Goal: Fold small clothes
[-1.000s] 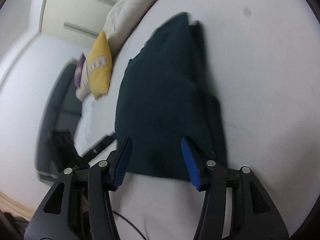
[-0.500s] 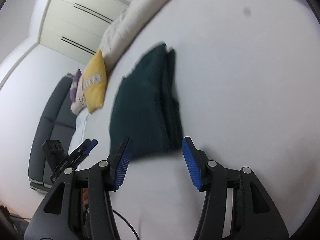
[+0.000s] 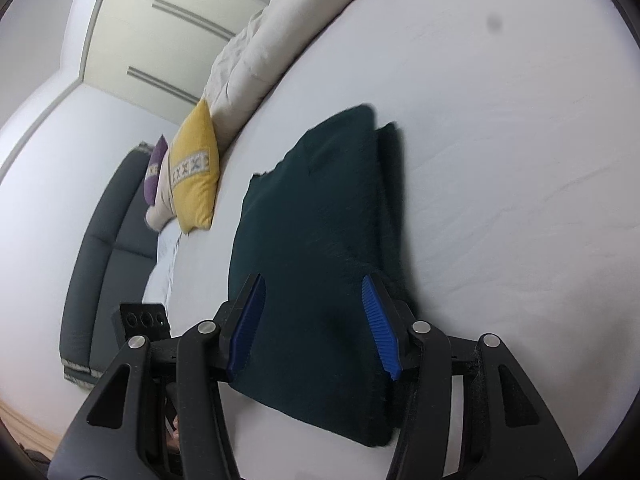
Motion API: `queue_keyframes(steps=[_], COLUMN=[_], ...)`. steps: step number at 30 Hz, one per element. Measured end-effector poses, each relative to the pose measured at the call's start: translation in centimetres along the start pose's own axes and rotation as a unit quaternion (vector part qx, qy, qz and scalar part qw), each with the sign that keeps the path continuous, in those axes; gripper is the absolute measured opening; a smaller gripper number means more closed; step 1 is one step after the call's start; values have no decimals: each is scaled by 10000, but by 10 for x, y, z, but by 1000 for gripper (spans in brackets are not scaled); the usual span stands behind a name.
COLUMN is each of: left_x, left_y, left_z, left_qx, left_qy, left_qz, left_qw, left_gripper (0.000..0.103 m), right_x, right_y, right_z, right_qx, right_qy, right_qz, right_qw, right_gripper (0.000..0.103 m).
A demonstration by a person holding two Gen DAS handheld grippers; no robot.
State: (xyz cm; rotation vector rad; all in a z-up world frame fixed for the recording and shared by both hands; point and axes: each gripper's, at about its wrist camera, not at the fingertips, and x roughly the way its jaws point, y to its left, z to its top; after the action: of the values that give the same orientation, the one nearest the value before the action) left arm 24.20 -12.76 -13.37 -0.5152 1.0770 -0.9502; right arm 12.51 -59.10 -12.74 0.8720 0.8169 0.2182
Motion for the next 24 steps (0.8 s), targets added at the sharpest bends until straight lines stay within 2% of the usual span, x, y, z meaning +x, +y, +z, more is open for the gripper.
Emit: queue_keyframes(steps=[2,3,5,7,11,15,17,19,20,21,24], left_x=[-10,-15,-31,-35,-19,11,18,25,29,31,40], left_y=[3,3,8,14,21,31,31,29,26,25,21], left_z=[3,11,16,24,36,44,52,58,60,62,63], left_qx=[-66,-73,-61,-187,-414,-718,-760,-753,-674,-609,-583], left_qy=[-112,-220,-486,-572,-414,-134,-155,-83,-34,27,85], left_qz=[-27,86,315,426,583,763,831,917,991,1091,1288], left_qw=[9999,9997,9983,9973,9966,9944,9935,9929,9928,9922,9899], left_gripper=[63,73,83,85,88,88,87,86,78,67,58], right_x=[-12,-20,-29,-32,-19,21,41,57,62,68,82], right_y=[-8,-17,-25,-25,-12,-3,-4,-3,-1,0,9], right_z=[2,4,7,10,18,26,32,38,41,44,47], right_qx=[72,206,344,330,168,85,100,7,-10,-23,-127], right_qy=[-182,-291,-392,-459,-360,67,263,394,438,495,621], right_qz=[-256,-365,-485,-522,-509,-684,-841,-956,-975,-992,-1146], right_qw=[9995,9987,9975,9970,9979,9976,9961,9946,9943,9938,9914], right_gripper=[51,51,53,65,72,72,70,59,55,46,39])
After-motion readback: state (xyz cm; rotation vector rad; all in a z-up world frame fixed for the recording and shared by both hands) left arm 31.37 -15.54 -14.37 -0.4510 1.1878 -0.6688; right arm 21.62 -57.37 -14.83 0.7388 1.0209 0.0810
